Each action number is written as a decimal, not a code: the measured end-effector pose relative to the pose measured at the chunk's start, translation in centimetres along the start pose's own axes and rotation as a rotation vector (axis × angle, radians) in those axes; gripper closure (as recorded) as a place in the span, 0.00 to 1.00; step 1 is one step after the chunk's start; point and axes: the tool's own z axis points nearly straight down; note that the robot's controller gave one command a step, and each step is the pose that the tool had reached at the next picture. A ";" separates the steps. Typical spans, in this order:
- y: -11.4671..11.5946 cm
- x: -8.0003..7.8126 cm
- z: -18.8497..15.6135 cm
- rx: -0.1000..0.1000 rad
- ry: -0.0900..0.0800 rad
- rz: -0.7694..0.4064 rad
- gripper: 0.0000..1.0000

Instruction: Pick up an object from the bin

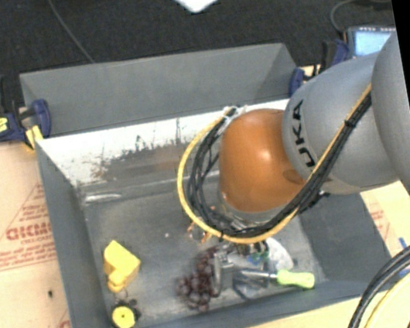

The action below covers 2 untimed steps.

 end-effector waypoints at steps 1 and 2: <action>0.0 -0.1 -0.4 -0.001 -0.007 0.002 0.00; 0.0 -0.2 -0.4 -0.001 -0.008 0.002 0.00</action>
Offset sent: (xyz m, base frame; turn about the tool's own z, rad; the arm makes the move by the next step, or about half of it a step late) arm 0.0167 -0.0320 -0.0700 -0.2132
